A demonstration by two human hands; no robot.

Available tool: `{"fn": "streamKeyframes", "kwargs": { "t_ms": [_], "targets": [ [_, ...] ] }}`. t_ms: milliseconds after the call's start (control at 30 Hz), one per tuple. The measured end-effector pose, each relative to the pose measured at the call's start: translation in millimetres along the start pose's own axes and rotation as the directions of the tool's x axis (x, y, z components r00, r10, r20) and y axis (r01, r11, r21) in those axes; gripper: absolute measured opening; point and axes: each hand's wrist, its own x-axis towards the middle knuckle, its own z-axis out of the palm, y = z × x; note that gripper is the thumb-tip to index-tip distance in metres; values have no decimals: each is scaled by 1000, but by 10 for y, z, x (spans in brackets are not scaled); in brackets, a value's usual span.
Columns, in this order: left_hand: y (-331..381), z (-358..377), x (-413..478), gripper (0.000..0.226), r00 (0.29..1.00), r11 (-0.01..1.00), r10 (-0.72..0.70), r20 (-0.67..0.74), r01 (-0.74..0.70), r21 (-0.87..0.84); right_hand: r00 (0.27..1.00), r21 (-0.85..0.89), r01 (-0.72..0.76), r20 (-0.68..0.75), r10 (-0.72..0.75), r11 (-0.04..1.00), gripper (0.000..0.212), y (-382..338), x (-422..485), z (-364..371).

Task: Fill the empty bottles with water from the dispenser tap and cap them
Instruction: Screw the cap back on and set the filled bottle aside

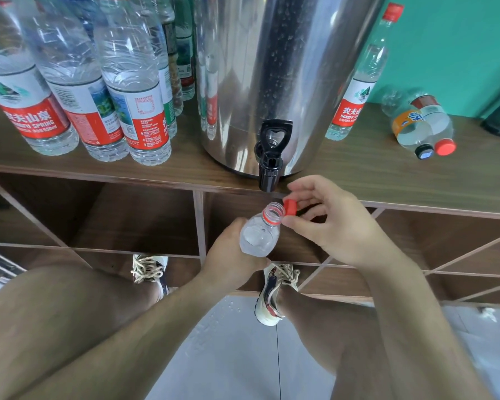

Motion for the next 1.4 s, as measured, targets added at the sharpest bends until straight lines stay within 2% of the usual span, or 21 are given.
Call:
{"fn": "streamKeyframes", "kwargs": {
  "t_ms": [200, 433, 500, 600, 667, 700, 767, 867, 1000, 1167, 1300, 1367, 1400],
  "targets": [
    [19, 8, -18, 60, 999, 991, 37, 11, -38, 130, 999, 84, -31, 34, 28, 996, 34, 13, -22, -12],
    [-4, 24, -36, 58, 996, 970, 92, 20, -95, 225, 995, 90, -27, 101, 18, 996, 40, 19, -33, -49],
    [-3, 26, -35, 60, 993, 960, 116, 30, -120, 255, 993, 68, -63, 103, 56, 996, 39, -9, -29, -73],
    [-18, 36, -31, 60, 989, 943, 142, 42, -148, 298, 985, -64, -148, 78, 153, 987, 29, -23, -9, -91],
    [-39, 47, -29, 62, 988, 934, 153, 32, -155, 322, 977, -189, -192, 60, 207, 963, 10, -53, -1, -78],
    [-43, 52, -27, 63, 987, 931, 157, 26, -157, 329, 975, -266, -196, 52, 217, 944, 14, -65, 2, -61],
    [-32, 49, -24, 62, 986, 929, 165, 29, -165, 333, 972, -404, -200, 36, 234, 893, 35, -91, 0, -20],
    [9, 1, -18, 62, 984, 938, 166, 64, -177, 298, 984, -545, -114, 56, 172, 831, 41, -208, -55, -39],
    [74, -72, -48, 59, 981, 974, 171, 97, -183, 131, 989, -509, 68, 147, 8, 858, 33, -259, -187, -205],
    [175, -31, -181, 61, 971, 970, 228, 73, -233, 73, 979, -709, 202, 163, -122, 675, 59, -238, -225, -267],
    [269, -8, -290, 62, 945, 948, 307, 116, -314, 52, 909, -754, 378, 191, -372, 537, 47, -249, -263, -377],
    [315, 30, -336, 61, 943, 946, 317, 101, -322, 37, 925, -752, 329, 136, -355, 571, 50, -308, -271, -377],
    [334, 57, -358, 60, 945, 947, 318, 75, -321, 28, 966, -752, 216, 74, -246, 623, 54, -364, -279, -346]
  ]
}}
